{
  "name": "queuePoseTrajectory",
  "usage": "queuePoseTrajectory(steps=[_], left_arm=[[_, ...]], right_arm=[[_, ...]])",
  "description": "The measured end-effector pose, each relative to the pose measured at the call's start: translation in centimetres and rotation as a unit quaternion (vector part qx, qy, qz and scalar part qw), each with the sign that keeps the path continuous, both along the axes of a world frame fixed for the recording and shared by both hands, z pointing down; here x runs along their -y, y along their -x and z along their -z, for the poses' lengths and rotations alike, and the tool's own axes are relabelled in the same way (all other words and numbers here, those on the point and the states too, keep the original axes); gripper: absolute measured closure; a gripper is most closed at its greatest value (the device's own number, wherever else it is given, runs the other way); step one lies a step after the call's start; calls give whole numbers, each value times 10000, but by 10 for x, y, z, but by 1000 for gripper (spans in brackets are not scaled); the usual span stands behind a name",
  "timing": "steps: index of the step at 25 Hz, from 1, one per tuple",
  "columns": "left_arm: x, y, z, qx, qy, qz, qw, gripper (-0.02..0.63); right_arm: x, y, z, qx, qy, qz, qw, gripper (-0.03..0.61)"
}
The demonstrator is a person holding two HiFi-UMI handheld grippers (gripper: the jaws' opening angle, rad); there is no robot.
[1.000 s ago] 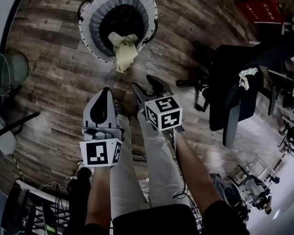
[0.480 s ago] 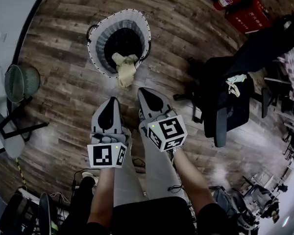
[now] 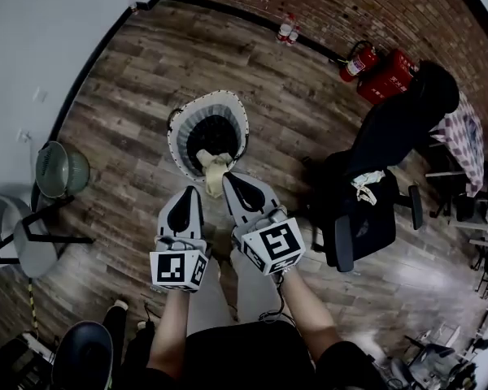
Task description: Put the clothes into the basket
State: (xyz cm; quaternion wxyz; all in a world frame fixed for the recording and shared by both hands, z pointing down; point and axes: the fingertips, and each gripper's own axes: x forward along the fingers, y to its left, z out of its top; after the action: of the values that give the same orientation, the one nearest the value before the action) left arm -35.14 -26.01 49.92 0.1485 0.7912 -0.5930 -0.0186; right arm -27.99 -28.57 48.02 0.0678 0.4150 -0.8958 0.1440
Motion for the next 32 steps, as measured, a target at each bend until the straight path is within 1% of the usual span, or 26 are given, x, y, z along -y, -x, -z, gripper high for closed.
queuePoseTrajectory(steps=[5, 9, 14, 17, 22, 28, 32], left_arm=[[-5, 2, 45, -106, -200, 4, 9997, 601], [-16, -2, 69, -78, -341, -49, 9994, 601], [-28, -2, 93, -34, -476, -133, 9988, 601], [-34, 2, 109, 65, -583, -161, 9981, 601], [-48, 2, 140, 202, -772, -287, 9964, 601], [-63, 11, 167, 342, -936, -436, 9941, 601], [-73, 10, 180, 334, -954, -453, 9938, 601]], right_arm=[[-4, -5, 59, 314, -300, -89, 9990, 569], [-15, -11, 93, 352, -514, -53, 9980, 569], [-32, -24, 120, 210, -732, -109, 9970, 569], [-41, -34, 132, 243, -753, -125, 9968, 569], [-65, -43, 159, 331, -822, 28, 9961, 569], [-83, -39, 192, 380, -1023, 82, 9940, 569], [-91, -37, 213, 498, -1092, 132, 9927, 569]])
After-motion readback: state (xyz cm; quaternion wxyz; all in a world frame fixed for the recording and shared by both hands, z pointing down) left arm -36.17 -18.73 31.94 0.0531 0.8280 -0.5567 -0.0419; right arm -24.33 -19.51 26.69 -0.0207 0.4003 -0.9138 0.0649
